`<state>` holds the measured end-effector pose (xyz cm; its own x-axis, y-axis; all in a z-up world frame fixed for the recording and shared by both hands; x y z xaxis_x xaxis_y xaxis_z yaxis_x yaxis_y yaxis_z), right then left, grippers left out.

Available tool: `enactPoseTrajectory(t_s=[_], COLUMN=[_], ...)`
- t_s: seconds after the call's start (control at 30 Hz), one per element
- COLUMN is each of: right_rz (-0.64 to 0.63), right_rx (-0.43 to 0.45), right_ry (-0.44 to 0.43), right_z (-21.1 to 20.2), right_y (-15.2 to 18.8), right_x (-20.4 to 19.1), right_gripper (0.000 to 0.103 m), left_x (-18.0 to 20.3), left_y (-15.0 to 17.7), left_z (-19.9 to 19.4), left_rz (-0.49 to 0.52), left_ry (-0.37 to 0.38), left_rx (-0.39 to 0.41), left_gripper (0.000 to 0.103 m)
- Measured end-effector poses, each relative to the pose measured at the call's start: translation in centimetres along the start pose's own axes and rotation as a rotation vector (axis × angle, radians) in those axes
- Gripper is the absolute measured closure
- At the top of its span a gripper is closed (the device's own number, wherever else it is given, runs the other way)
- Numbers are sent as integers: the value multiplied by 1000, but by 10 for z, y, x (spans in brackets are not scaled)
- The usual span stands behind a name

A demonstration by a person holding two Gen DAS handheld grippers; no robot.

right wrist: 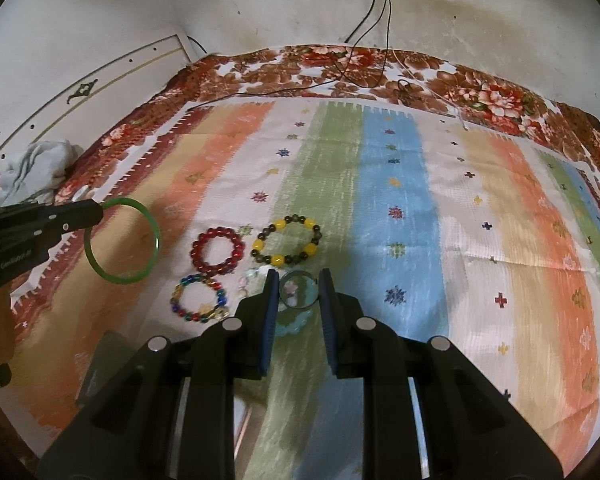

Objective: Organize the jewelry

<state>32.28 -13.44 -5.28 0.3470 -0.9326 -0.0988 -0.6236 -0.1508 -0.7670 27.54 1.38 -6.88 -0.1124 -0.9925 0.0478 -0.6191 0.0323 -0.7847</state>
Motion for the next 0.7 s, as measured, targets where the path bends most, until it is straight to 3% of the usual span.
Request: enactPoseTrajectory(t_s=[0.3,0.7], right_rz=[-14,-17], right_rx=[47,43], right_ry=[-26,-64], right_z=[-42,-74], right_y=[6,33], right_x=[-22,-43], right_gripper=[82,82], left_x=[21,43], left_y=[8,39], left_z=[-39,-77], left_rz=[0,6], left_ry=[53,109], left_rx=[44,62], left_gripper=[94,94])
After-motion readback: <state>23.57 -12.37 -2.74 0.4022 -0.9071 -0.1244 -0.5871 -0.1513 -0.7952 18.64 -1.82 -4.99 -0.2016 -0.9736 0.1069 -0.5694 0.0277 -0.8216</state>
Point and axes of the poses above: each gripper's, at about its wrist camera, not at the fingertips, and z roughly the way its jaws point, x to its right, y to its underside, the point moved 9 cm from there along z, roughly the way its jaws point, and after that the axes turned 10 degrees about x, right-handed, at the moved point
